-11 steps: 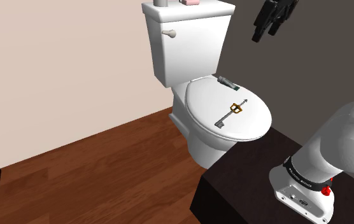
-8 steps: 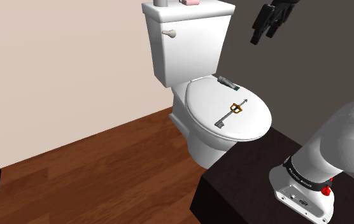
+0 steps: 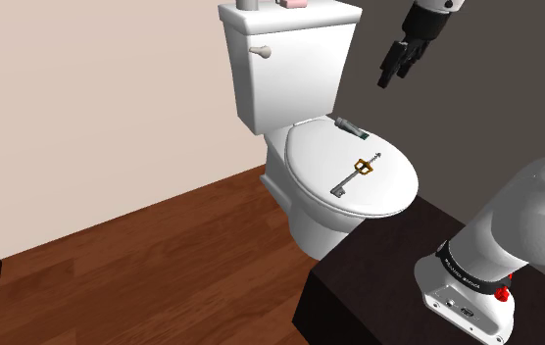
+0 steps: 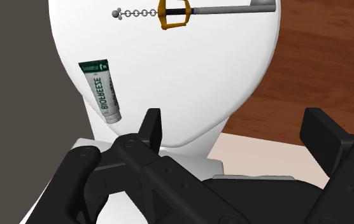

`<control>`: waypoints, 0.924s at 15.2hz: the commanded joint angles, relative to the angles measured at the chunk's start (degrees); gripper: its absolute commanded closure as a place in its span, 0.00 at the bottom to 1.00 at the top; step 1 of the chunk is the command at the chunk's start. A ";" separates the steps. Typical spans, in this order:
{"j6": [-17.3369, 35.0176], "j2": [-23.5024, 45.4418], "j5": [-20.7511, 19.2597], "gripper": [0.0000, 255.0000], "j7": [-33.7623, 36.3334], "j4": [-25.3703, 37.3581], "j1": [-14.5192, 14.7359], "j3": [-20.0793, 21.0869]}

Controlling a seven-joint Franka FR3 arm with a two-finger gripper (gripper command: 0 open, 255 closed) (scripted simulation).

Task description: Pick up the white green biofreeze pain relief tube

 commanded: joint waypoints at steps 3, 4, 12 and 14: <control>7.54 4.76 -0.96 0.00 -5.05 -2.01 -0.26 -4.52; 9.36 6.19 -1.04 0.00 -6.35 -2.25 -0.25 -5.67; 23.25 20.74 1.94 0.00 -18.52 -0.84 1.64 -15.33; 26.26 25.15 4.32 0.00 -22.44 0.44 2.64 -17.81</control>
